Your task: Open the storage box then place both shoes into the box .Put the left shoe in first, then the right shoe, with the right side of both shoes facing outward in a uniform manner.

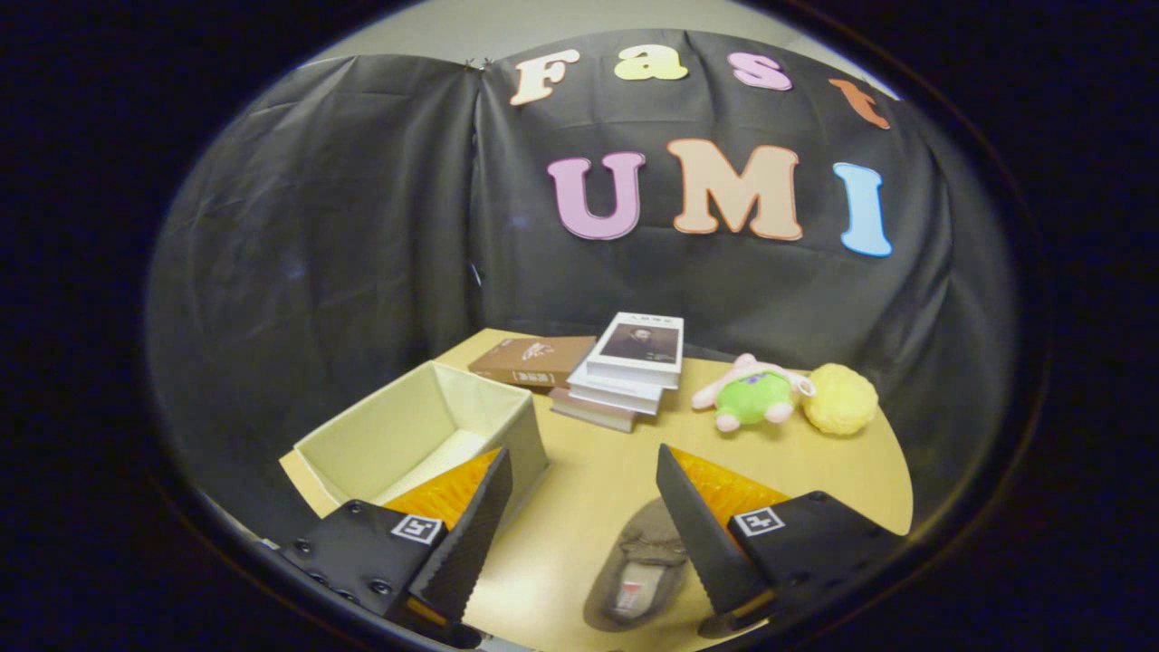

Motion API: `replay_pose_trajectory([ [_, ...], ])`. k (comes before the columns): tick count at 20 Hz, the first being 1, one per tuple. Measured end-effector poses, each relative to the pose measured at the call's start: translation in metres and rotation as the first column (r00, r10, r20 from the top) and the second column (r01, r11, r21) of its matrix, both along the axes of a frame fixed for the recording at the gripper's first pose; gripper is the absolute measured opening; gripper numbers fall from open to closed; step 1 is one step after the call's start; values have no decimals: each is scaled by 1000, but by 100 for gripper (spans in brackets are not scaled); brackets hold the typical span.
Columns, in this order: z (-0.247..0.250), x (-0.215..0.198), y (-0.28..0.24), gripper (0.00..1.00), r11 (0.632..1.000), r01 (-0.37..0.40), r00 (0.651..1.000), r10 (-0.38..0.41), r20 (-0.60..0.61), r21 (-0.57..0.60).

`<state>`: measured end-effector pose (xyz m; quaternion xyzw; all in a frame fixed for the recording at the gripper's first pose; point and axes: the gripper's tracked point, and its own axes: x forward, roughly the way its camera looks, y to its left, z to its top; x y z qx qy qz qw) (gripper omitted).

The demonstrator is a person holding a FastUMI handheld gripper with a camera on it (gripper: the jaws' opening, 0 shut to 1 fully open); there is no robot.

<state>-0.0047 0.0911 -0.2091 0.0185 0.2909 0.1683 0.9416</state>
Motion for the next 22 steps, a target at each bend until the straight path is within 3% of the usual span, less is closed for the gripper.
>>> replay_pose_trajectory([
  [6,-69,-20,-49,100,999,42,987,-45,-156,-25],
  [14,-160,-50,-74,98,997,20,931,-47,-362,-79],
  [19,-195,-63,-70,71,998,4,876,-31,-481,-58],
  [22,-197,-64,-66,56,999,39,852,-43,-522,-19],
])
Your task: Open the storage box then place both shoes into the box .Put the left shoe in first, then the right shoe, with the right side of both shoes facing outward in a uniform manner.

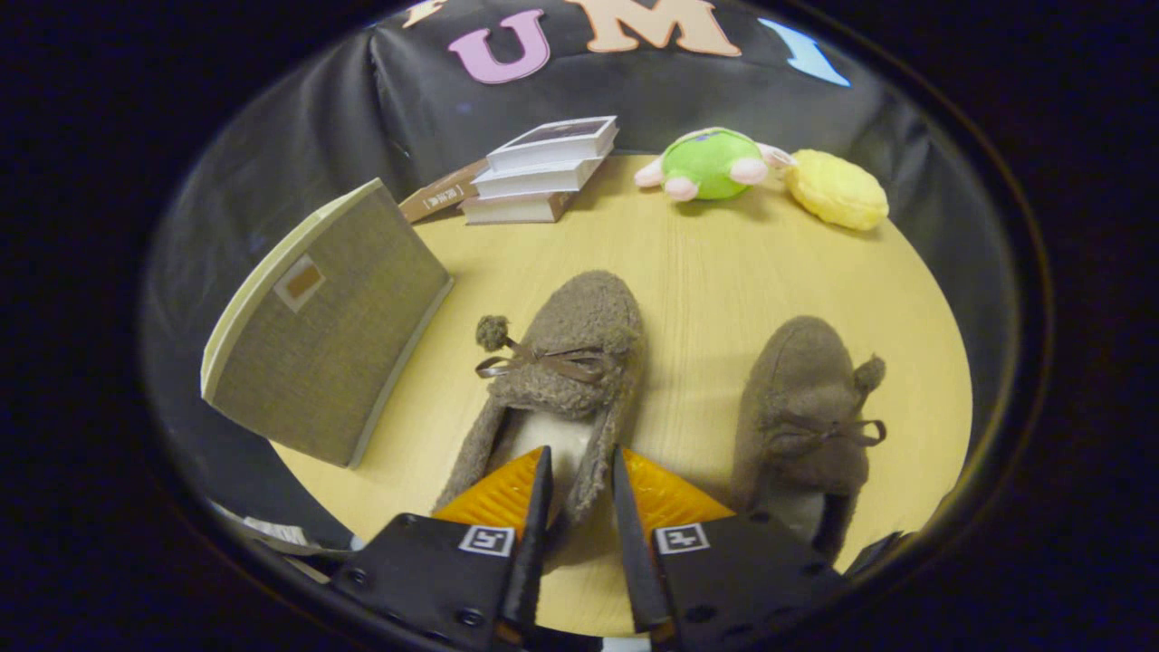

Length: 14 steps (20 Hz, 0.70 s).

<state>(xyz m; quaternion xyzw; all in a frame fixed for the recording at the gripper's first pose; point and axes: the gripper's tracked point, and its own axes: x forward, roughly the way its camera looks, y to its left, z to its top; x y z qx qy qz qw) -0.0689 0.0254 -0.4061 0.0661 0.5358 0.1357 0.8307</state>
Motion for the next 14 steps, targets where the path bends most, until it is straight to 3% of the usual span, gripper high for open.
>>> replay_pose_trajectory([
  [4,-1,-3,-1,37,998,60,996,-59,-63,20],
  [6,2,0,-3,27,991,128,988,-124,-93,46],
  [11,22,2,4,3,937,308,942,-275,-194,165],
  [14,47,9,12,3,919,337,935,-300,-189,204],
])
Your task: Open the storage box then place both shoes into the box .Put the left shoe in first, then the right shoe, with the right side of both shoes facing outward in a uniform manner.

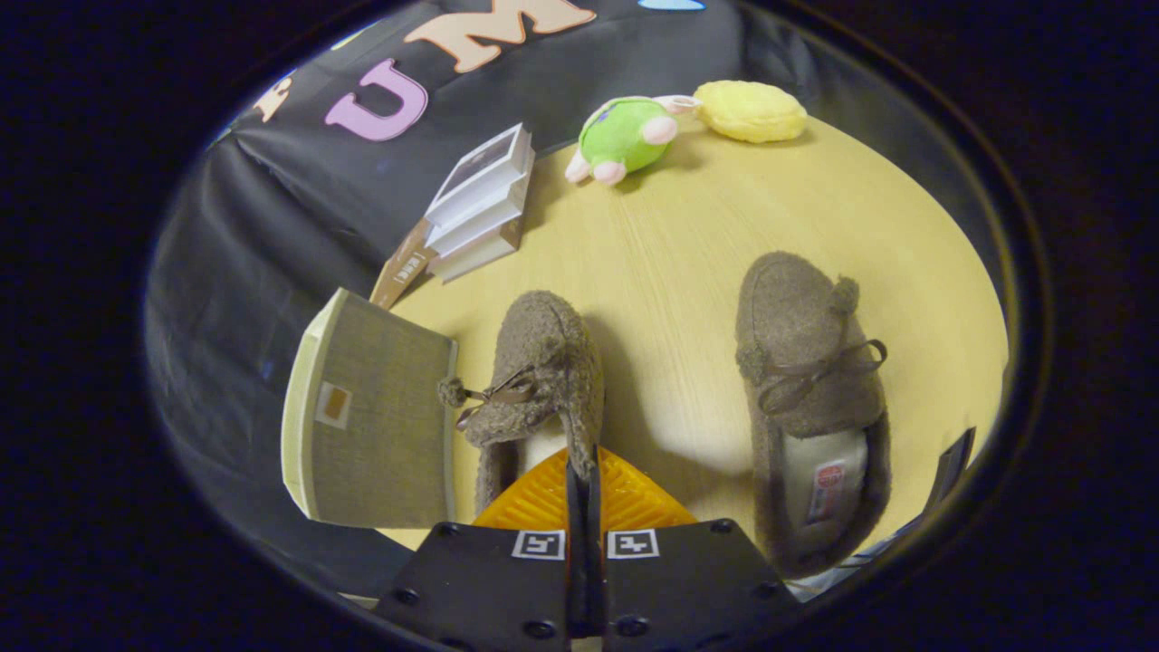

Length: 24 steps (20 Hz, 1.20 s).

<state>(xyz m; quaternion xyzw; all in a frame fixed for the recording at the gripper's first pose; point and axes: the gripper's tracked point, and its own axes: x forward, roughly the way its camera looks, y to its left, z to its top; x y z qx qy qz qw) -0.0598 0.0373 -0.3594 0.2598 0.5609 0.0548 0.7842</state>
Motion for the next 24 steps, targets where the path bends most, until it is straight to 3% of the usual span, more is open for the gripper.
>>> replay_pose_trajectory([
  [6,63,20,32,3,996,38,997,-43,66,79],
  [13,129,45,91,3,987,9,987,-34,157,162],
  [20,155,54,172,3,973,-84,981,43,190,214],
  [24,141,52,216,3,968,-129,984,98,152,215],
])
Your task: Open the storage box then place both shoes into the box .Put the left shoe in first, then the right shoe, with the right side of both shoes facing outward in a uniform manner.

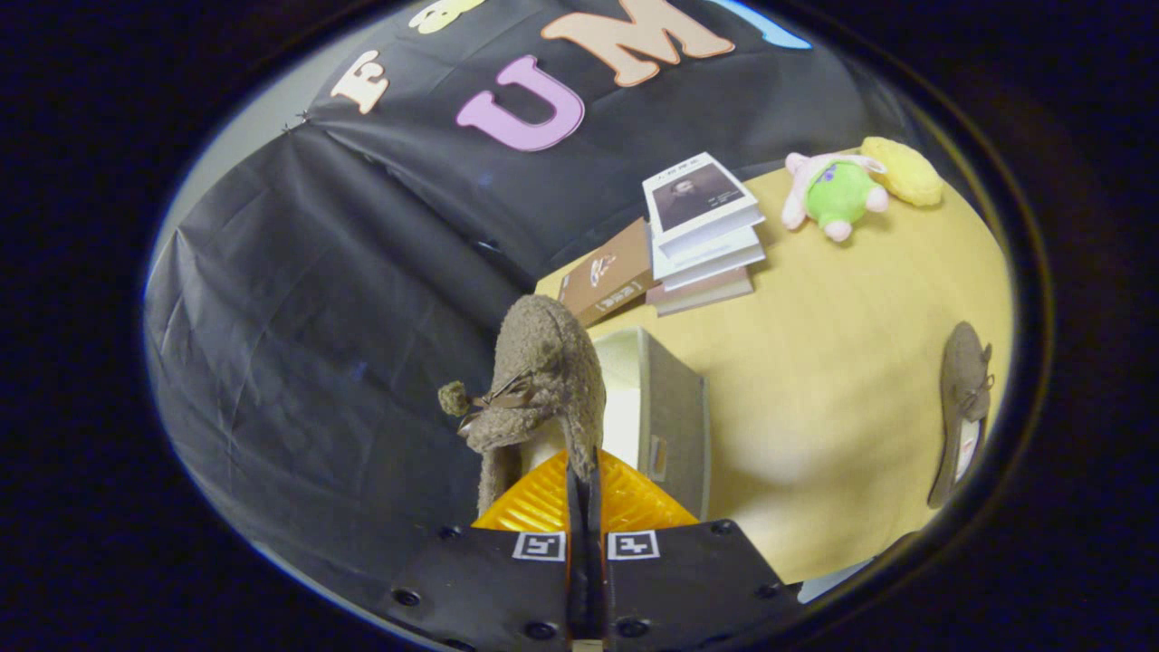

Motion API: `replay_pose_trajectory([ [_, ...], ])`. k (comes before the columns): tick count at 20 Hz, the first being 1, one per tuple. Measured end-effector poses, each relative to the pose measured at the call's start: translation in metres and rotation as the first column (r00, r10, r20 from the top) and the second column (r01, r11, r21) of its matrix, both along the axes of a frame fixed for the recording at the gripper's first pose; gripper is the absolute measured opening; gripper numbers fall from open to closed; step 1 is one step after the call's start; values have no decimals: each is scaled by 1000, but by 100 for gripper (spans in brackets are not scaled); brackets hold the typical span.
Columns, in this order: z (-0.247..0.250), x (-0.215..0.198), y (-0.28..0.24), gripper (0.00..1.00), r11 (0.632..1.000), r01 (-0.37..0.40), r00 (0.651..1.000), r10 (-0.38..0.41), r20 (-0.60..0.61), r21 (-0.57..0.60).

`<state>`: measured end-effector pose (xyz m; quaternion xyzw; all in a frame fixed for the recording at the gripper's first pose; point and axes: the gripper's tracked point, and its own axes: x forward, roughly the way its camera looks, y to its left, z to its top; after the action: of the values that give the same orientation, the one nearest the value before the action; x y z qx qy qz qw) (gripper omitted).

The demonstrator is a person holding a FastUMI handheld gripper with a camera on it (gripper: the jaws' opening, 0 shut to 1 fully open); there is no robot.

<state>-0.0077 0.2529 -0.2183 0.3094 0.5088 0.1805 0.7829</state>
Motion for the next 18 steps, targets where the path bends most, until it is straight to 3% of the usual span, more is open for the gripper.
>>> replay_pose_trajectory([
  [7,-38,-14,60,3,997,-46,994,40,-97,-54],
  [14,-81,-13,88,4,988,-1,986,-25,-163,-153],
  [18,-98,-23,106,4,979,-55,981,16,-193,-195],
])
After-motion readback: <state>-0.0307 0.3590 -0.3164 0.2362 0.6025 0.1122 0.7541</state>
